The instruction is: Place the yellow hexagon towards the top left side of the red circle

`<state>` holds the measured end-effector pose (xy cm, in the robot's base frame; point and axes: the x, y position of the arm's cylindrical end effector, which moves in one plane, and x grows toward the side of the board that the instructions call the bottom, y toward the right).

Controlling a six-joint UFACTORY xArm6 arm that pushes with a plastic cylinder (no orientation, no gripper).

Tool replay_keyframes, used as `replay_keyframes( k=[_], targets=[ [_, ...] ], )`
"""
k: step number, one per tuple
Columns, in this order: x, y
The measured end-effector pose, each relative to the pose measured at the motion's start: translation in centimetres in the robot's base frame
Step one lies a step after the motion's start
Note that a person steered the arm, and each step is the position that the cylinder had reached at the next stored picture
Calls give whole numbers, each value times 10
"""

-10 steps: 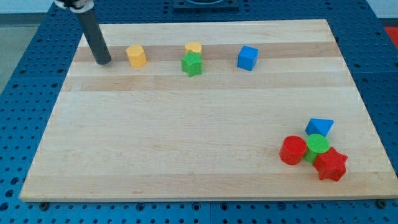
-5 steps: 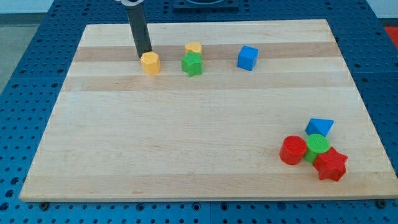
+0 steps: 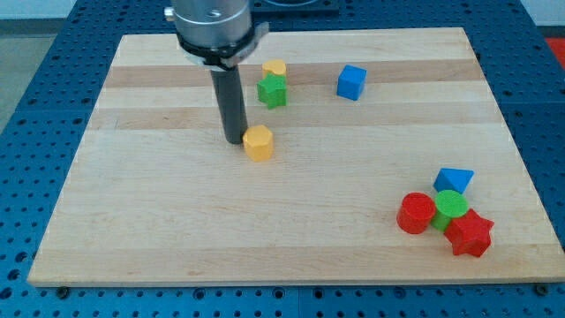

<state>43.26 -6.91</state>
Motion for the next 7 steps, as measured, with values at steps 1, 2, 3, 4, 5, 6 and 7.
replay_keyframes(
  k=[1, 2, 3, 4, 5, 6, 7],
  targets=[
    [25, 33],
    [50, 61],
    [68, 85],
    [79, 110],
    [82, 133],
    [82, 156],
    [80, 166]
  ],
)
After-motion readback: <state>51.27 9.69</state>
